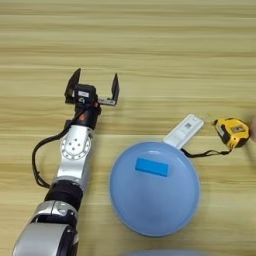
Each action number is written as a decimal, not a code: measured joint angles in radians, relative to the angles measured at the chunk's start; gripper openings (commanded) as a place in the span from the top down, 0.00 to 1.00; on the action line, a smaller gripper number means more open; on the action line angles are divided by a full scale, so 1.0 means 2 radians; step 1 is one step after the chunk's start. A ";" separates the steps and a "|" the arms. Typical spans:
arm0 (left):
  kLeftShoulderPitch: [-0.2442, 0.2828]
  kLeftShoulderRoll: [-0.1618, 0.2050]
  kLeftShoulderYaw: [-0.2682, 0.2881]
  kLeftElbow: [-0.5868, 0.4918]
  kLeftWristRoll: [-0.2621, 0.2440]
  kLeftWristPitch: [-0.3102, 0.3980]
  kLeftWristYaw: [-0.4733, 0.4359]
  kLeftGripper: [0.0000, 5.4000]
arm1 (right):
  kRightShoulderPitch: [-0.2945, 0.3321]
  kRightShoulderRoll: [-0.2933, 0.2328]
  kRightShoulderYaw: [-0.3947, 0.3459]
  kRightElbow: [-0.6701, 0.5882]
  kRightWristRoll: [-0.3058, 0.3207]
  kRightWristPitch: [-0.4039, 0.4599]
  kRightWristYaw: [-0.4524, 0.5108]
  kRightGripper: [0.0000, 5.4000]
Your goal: Move the objects on the table
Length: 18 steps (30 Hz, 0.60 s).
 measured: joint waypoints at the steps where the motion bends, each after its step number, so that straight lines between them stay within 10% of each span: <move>1: 0.000 0.000 0.000 0.000 0.000 0.000 0.000 0.00 | -0.004 -0.001 0.000 0.004 -0.002 0.001 -0.005 0.00; 18: 0.000 0.000 0.000 0.003 0.000 -0.001 0.000 0.00 | -0.044 -0.003 0.015 0.040 -0.023 0.001 -0.027 0.00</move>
